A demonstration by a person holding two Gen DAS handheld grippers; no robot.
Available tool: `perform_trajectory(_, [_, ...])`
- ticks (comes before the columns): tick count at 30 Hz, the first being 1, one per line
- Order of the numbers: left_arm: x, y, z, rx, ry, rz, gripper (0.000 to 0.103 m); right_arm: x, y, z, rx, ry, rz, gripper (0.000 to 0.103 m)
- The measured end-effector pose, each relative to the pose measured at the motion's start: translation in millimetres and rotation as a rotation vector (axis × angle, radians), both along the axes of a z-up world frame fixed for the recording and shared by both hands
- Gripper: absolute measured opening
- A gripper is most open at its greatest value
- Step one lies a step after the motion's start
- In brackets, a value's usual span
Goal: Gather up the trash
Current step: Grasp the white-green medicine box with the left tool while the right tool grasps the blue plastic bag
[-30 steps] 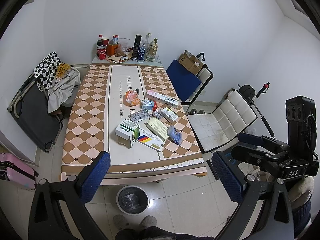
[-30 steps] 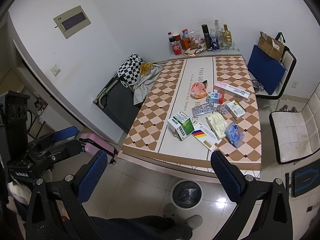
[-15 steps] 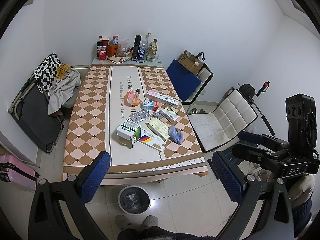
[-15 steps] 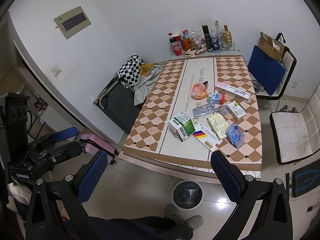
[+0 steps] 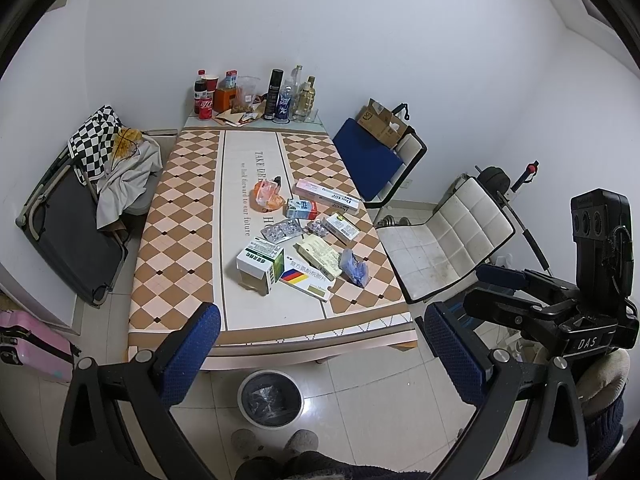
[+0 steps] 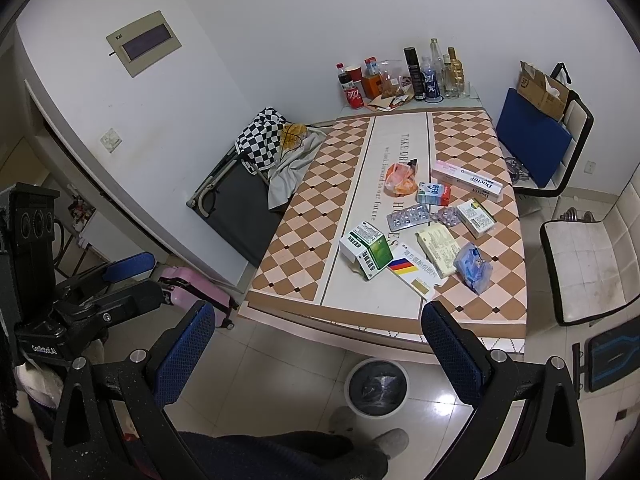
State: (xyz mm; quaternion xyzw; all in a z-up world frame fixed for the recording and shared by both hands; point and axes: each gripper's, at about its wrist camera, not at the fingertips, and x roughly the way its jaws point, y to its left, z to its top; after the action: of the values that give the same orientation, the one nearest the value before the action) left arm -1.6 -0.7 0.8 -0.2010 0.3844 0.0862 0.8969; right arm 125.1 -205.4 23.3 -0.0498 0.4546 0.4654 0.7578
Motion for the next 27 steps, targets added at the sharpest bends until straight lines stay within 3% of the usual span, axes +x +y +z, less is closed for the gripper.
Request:
perform_trajectory(9, [-1,-6,-2,-0.002,0.003,-0.004,0.103,-4,5,-8,0.011,0.011,-0.026,0.103])
perform_trajectory(15, [19,11,-30,0.049,0.070,0.053,0.103,6,10,-32,0.001,0.038,-0.217,0.103])
perform_trajectory(18, [45,27,-57,0.099,0.138,0.134,0.103,30,12,-58,-0.044,0.061,-0.313,0.103])
perform_trajectory(22, [84,53,-98,0.086,0.229,0.212,0.103,79,15,-106,-0.138,0.111,-0.382,0.103])
perform_trajectory(24, [109,58,-122,0.122,0.272,0.207,0.103,109,19,-134,-0.200,0.124,-0.375,0.103])
perform_trajectory(27, [155,62,-162,0.196,0.365,0.117,0.103,157,29,-185,-0.306,0.151,-0.335,0.103])
